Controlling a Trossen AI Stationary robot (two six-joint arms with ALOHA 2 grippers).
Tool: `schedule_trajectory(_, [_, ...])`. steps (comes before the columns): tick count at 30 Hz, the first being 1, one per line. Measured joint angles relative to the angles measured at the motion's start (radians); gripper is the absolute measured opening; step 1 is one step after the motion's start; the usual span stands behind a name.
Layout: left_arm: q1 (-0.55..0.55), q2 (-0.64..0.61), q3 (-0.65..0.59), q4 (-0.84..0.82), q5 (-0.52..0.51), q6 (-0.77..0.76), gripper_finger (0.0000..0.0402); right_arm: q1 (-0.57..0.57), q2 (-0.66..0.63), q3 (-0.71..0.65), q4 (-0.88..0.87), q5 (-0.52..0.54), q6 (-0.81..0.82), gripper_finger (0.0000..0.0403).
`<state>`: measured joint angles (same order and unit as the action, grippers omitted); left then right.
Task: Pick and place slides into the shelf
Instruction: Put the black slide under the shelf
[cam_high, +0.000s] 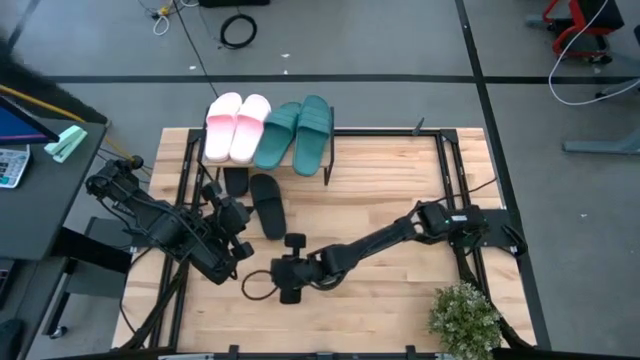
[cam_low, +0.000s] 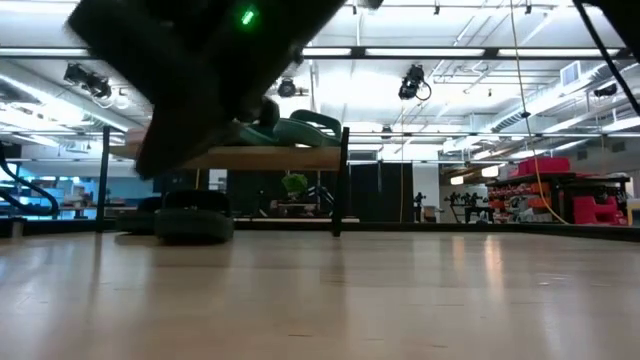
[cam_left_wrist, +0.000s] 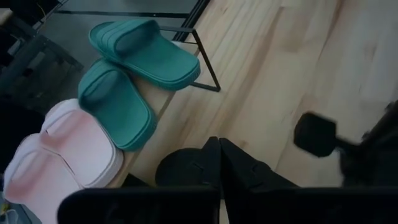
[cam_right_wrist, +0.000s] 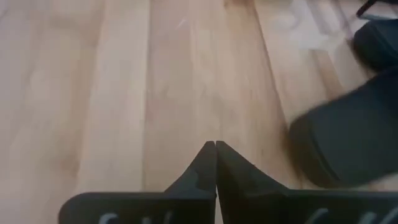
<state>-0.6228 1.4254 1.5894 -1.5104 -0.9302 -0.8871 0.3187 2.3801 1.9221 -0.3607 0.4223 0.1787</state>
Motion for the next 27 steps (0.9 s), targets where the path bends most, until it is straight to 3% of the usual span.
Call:
schedule_trajectory(6, [-0.005, 0.0, 0.0, 0.004, 0.0, -0.026, 0.0017, -0.052, 0.04, 0.0, 0.037, 0.085, 0.007, 0.0002])
schedule_trajectory(13, [-0.006, 0.0, 0.0, 0.013, 0.0, -0.026, 0.0005, -0.141, 0.05, 0.0, 0.041, -0.008, 0.072, 0.0001])
schedule_trajectory(17, [-0.005, 0.0, 0.0, 0.012, 0.0, -0.026, 0.0017, -0.157, 0.05, 0.0, 0.043, 0.003, 0.052, 0.0001])
schedule_trajectory(20, [-0.005, 0.0, 0.0, 0.012, 0.0, -0.022, 0.002, -0.156, 0.05, 0.0, 0.026, -0.051, 0.056, 0.0])
schedule_trajectory(27, [-0.005, 0.0, 0.0, 0.006, 0.0, -0.01, 0.0005, -0.079, 0.049, 0.0, 0.045, 0.011, 0.044, 0.0])
